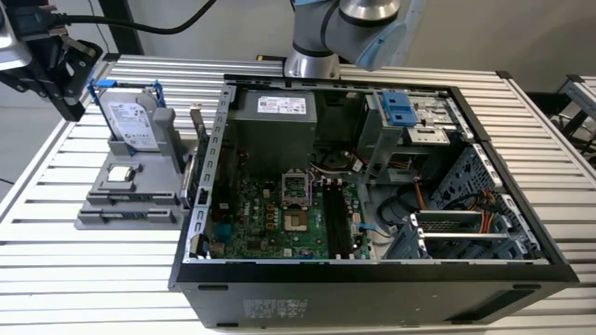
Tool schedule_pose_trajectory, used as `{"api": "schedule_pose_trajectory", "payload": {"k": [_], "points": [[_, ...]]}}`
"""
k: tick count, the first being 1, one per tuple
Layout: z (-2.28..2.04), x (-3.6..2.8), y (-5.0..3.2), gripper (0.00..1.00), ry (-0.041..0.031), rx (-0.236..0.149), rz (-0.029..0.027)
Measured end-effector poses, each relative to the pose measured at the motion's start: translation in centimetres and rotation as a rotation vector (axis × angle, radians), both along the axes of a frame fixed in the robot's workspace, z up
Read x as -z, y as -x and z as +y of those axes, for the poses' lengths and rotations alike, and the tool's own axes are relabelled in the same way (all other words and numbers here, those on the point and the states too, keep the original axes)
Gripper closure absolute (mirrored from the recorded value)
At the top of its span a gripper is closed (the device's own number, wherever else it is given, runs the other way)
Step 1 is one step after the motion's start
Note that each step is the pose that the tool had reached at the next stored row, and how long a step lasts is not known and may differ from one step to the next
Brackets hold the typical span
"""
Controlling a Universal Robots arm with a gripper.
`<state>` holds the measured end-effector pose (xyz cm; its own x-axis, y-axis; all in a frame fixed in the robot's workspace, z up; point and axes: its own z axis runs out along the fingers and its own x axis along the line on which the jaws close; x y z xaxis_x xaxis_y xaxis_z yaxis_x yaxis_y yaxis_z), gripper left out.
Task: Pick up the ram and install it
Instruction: 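Reach for the ram, then pick up the ram and move it above insertion slot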
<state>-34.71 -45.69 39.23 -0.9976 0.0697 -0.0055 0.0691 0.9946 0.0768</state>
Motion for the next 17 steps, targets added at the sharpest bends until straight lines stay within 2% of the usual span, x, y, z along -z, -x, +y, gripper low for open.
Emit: {"api": "schedule_pose_trajectory", "payload": {"k": [4,11,17], "points": [[-0.01,0.00,0.01,1.00,0.0001,-0.008,-0.0004],[-0.01,0.00,0.01,1.00,0.0000,-0.134,-0.0009],[-0.01,0.00,0.01,1.00,0.0001,-0.225,-0.0024]]}}
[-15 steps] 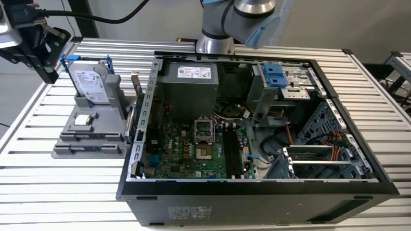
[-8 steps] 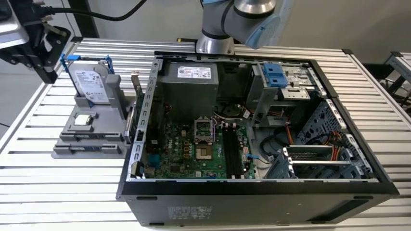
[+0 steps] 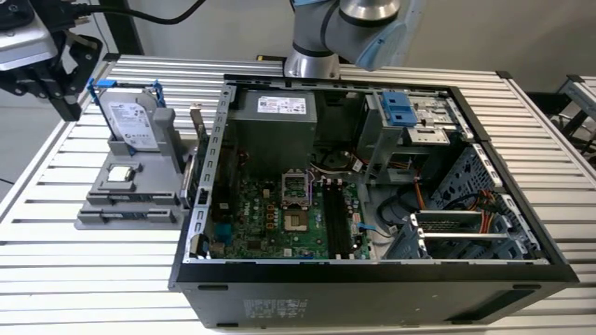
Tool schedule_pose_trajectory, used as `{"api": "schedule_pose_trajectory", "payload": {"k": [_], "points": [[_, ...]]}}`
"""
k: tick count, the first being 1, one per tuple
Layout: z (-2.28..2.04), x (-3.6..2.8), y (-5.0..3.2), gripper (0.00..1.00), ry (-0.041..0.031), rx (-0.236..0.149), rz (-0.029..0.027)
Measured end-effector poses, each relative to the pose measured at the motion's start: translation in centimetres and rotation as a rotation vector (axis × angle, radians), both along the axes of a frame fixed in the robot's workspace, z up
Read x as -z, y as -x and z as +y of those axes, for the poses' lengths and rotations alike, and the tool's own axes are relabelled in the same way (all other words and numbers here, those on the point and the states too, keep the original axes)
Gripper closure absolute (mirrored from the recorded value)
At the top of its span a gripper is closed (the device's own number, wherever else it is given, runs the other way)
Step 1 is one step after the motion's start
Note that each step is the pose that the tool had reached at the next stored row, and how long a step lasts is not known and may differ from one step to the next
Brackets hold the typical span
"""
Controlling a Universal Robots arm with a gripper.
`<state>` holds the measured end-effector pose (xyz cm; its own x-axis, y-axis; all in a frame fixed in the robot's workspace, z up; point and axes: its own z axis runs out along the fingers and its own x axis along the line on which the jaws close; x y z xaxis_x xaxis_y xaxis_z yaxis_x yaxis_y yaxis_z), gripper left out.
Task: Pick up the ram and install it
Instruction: 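Pick up the ram and move it above insertion slot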
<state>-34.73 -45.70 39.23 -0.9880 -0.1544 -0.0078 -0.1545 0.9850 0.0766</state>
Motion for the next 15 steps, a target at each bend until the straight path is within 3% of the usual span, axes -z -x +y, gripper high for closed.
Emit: {"api": "schedule_pose_trajectory", "payload": {"k": [10,15], "points": [[0.00,0.00,0.00,1.00,0.0001,-0.152,-0.0079],[0.00,0.00,-0.01,1.00,0.0008,-0.234,-0.0199]]}}
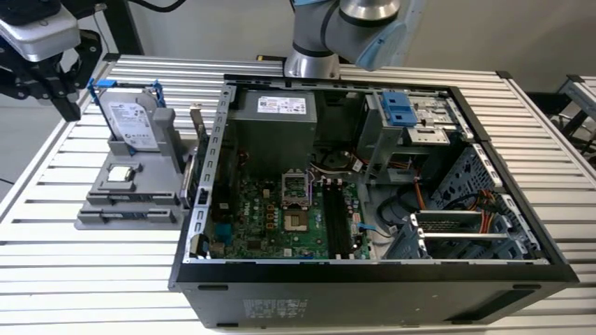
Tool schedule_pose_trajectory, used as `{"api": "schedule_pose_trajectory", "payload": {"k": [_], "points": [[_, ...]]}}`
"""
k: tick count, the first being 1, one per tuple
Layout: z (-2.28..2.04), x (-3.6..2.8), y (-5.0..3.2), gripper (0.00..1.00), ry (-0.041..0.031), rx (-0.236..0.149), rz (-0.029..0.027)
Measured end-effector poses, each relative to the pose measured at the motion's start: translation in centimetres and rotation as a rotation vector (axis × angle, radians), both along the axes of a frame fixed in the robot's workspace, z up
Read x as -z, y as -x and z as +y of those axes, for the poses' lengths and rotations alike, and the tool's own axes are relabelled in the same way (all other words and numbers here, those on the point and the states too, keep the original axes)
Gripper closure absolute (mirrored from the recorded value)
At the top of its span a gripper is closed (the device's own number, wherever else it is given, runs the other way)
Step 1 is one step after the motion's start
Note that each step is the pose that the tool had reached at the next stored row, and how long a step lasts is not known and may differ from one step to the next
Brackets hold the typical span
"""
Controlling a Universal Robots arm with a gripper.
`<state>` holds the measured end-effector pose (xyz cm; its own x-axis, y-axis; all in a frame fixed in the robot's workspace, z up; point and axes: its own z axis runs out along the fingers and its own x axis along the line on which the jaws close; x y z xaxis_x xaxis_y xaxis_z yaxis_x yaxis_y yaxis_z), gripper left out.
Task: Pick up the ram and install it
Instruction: 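Pick up the ram and move it above insertion slot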
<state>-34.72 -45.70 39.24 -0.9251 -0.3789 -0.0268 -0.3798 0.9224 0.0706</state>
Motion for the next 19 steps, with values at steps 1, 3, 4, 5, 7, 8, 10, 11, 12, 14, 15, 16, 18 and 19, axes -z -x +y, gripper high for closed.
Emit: {"api": "schedule_pose_trajectory", "payload": {"k": [1,3,4,5,7,8,10,11,12,14,15,16,18,19], "points": [[0.00,0.01,0.00,1.00,-0.0001,-0.017,-0.0024],[0.00,0.00,0.00,1.00,0.0000,-0.050,-0.0050],[0.00,0.00,0.01,1.00,-0.0001,-0.068,-0.0056],[0.00,0.00,0.01,1.00,-0.0001,-0.088,-0.0063],[0.00,0.01,0.01,1.00,-0.0002,-0.123,-0.0084],[0.00,0.00,0.01,1.00,-0.0002,-0.142,-0.0097],[0.00,0.00,0.00,1.00,-0.0002,-0.179,-0.0125],[0.00,0.00,0.00,1.00,-0.0002,-0.197,-0.0138],[0.00,0.00,0.00,1.00,-0.0001,-0.215,-0.0148],[0.00,0.01,0.01,1.00,-0.0005,-0.251,-0.0155],[0.00,0.00,0.01,1.00,-0.0006,-0.270,-0.0154],[0.00,0.00,0.01,1.00,-0.0007,-0.287,-0.0156],[0.00,0.00,0.01,1.00,-0.0007,-0.324,-0.0165],[0.00,0.00,0.01,1.00,-0.0008,-0.343,-0.0175]]}}
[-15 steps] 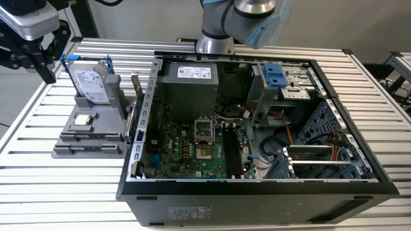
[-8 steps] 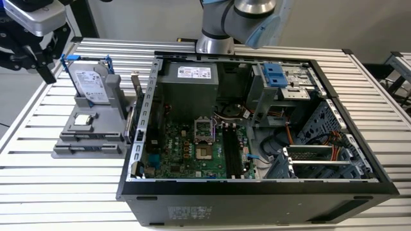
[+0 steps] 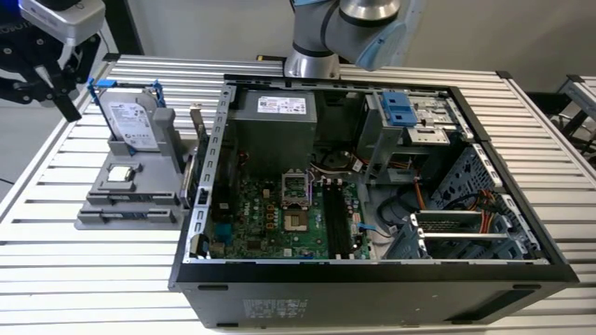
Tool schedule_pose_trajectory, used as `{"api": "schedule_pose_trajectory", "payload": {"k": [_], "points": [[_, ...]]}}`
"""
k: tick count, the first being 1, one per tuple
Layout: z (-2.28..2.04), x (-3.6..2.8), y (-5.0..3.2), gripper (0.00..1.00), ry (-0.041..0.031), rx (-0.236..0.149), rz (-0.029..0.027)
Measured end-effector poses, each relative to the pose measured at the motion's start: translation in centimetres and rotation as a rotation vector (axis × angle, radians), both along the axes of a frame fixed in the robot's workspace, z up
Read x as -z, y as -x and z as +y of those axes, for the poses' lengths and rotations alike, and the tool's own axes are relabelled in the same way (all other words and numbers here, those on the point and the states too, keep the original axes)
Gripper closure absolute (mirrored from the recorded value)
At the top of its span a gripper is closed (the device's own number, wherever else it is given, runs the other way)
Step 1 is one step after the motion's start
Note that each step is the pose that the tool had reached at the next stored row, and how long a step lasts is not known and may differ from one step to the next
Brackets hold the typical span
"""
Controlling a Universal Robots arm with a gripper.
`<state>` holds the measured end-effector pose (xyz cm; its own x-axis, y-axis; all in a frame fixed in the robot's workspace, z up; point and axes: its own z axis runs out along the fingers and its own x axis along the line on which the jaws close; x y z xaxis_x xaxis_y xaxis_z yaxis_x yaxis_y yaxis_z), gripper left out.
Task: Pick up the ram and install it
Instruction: 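Pick up the ram and move it above insertion slot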
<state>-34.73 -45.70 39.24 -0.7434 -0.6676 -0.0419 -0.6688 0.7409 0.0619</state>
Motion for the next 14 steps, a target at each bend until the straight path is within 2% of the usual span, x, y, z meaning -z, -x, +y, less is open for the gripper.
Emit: {"api": "schedule_pose_trajectory", "payload": {"k": [2,5,8,11,12,14], "points": [[0.00,0.00,-0.01,1.00,-0.0002,-0.035,-0.0036],[0.00,0.00,0.00,1.00,-0.0005,-0.088,-0.0123],[0.00,0.00,-0.01,1.00,-0.0009,-0.136,-0.0267],[0.00,0.00,-0.01,1.00,-0.0006,-0.184,-0.0437],[0.00,0.00,-0.01,1.00,-0.0006,-0.201,-0.0480],[0.00,0.01,-0.01,1.00,-0.0011,-0.237,-0.0523]]}}
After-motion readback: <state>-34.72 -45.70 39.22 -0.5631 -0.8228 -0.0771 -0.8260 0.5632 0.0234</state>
